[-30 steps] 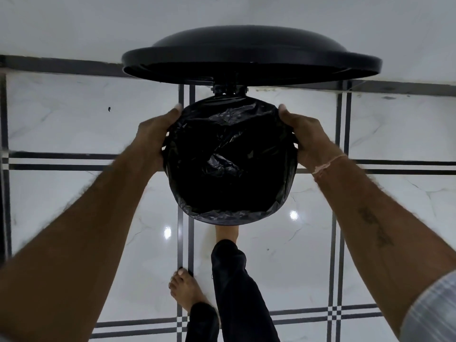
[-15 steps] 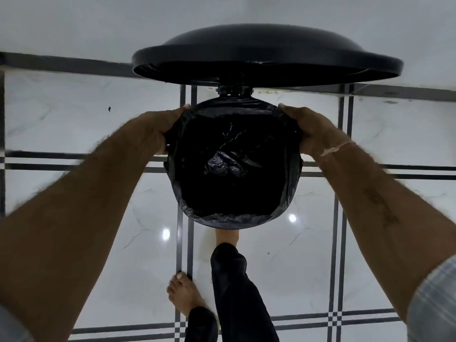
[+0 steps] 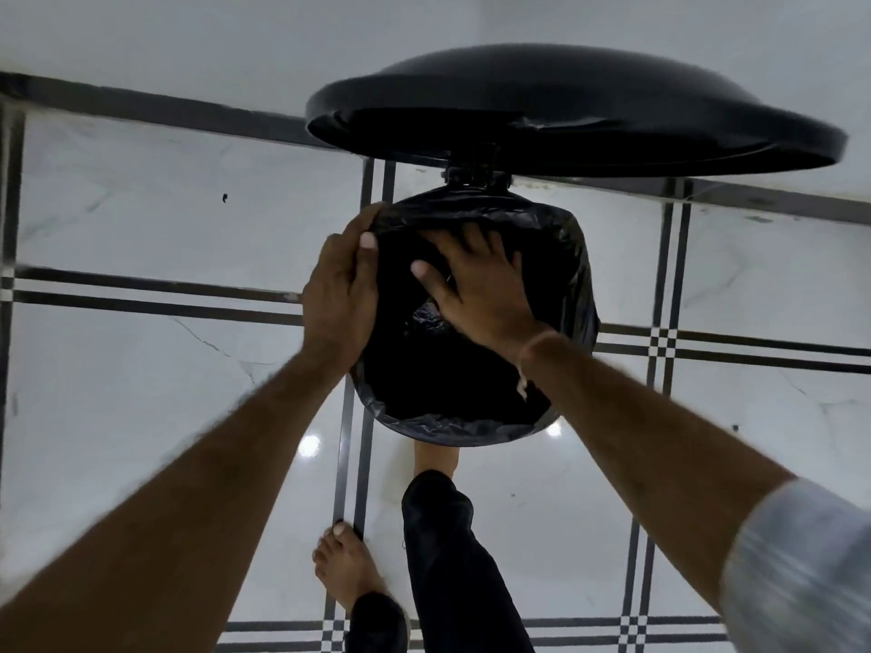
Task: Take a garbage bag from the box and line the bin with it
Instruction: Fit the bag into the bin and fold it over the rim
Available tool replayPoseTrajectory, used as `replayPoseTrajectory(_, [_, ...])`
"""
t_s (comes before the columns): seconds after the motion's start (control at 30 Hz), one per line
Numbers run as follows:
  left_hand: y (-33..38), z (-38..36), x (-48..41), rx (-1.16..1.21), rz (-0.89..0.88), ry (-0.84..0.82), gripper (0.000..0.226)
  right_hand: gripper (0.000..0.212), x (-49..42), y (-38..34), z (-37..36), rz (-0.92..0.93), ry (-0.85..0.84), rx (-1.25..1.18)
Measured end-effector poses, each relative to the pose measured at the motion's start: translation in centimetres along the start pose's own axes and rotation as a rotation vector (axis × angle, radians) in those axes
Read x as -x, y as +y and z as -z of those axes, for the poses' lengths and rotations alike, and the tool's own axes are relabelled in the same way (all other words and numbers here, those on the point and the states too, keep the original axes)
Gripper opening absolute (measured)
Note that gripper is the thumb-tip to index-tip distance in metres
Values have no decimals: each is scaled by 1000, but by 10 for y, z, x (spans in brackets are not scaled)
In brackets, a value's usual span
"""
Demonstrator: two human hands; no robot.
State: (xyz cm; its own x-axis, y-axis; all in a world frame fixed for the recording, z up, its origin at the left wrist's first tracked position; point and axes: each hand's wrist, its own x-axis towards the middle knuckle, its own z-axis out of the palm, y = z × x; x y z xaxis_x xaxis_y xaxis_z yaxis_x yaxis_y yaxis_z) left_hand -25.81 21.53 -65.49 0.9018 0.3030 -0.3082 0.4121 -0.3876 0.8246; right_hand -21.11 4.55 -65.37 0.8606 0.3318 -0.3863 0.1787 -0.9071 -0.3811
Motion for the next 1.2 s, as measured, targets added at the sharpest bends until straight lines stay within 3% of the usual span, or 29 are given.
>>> replayPoseTrajectory(0.17, [-8,-4,-6,60,-1,2,43,68,-52,24,-61,-158,-336,-11])
replayPoseTrajectory(0.27, [-16,-6,-8,61,-11,40,42,66,-56,30,-77,-278,-413,-198])
replayPoseTrajectory(0.33, [-14,-7,-7,62,-6,31,42,55,-45,27,-67,-253,-300,-240])
replayPoseTrajectory(0.4, [-10,-7,-5,53,12,33,42,45,-21,15,-56,-136,-45,-126])
replayPoseTrajectory(0.47, [-7,-6,-4,46,28,40,42,53,4,-2,-51,-67,7,-80])
replayPoseTrajectory(0.57, [-7,-6,-4,53,30,26,42,68,1,-12,-67,-150,-374,-28])
replayPoseTrajectory(0.67, [-13,-6,-6,72,15,29,43,60,-26,-11,-87,-244,-581,-46])
replayPoseTrajectory(0.77, [-15,-8,-8,65,5,39,44,47,-28,-13,-95,-341,-526,-104])
replayPoseTrajectory(0.83, [-12,-9,-7,41,2,46,44,47,-16,-11,-89,-325,-385,-147])
replayPoseTrajectory(0.93, [-7,-8,-6,27,13,52,43,59,4,2,-70,-257,-175,61])
replayPoseTrajectory(1.0, [-7,-9,-6,31,15,36,43,65,4,19,-62,-297,-299,93])
replayPoseTrajectory(1.1, [-8,-8,-5,33,6,25,44,63,-5,40,-53,-400,-573,-74])
replayPoseTrajectory(1.17, [-7,-7,-6,23,4,32,44,61,-4,42,-52,-410,-563,-106])
replayPoseTrajectory(1.2, [-6,-7,-6,13,3,36,44,60,1,39,-53,-378,-468,-44])
